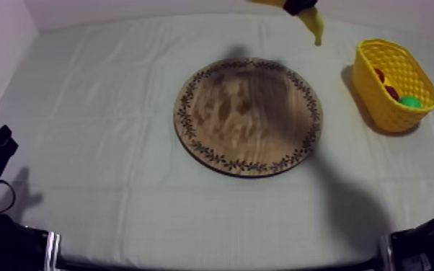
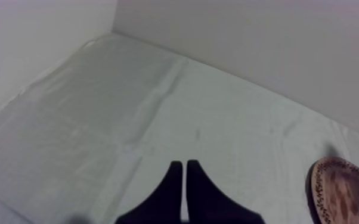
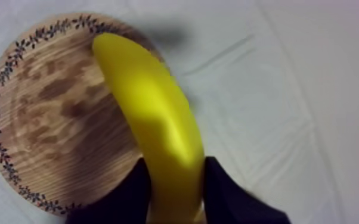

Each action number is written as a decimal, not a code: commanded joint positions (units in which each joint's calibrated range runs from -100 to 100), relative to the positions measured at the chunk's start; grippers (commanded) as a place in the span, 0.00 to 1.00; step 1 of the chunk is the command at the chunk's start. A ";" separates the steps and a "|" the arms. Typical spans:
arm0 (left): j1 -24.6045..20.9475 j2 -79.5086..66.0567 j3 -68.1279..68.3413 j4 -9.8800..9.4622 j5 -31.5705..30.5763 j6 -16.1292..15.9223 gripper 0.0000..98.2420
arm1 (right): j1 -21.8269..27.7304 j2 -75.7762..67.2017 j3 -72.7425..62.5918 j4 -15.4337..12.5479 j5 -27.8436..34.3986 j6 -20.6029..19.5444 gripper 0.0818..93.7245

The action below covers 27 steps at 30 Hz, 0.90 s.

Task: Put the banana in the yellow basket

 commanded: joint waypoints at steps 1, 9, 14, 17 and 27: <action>-0.02 0.02 0.03 -0.01 -0.01 0.00 0.00 | 0.15 -0.88 -1.11 -0.02 1.22 -0.10 0.18; -0.02 0.02 0.03 -0.01 -0.01 0.00 0.00 | 1.61 -3.09 0.78 0.44 2.35 -1.32 0.19; -0.02 0.02 0.03 -0.01 -0.01 0.00 0.00 | 5.04 -3.71 2.89 0.46 1.91 -3.56 0.19; -0.02 0.02 0.03 -0.01 -0.01 0.00 0.00 | 7.70 -4.19 4.54 0.27 2.04 -4.21 0.20; -0.02 0.02 0.03 -0.01 -0.01 0.00 0.00 | 17.38 -8.15 12.18 0.72 2.03 -3.33 0.22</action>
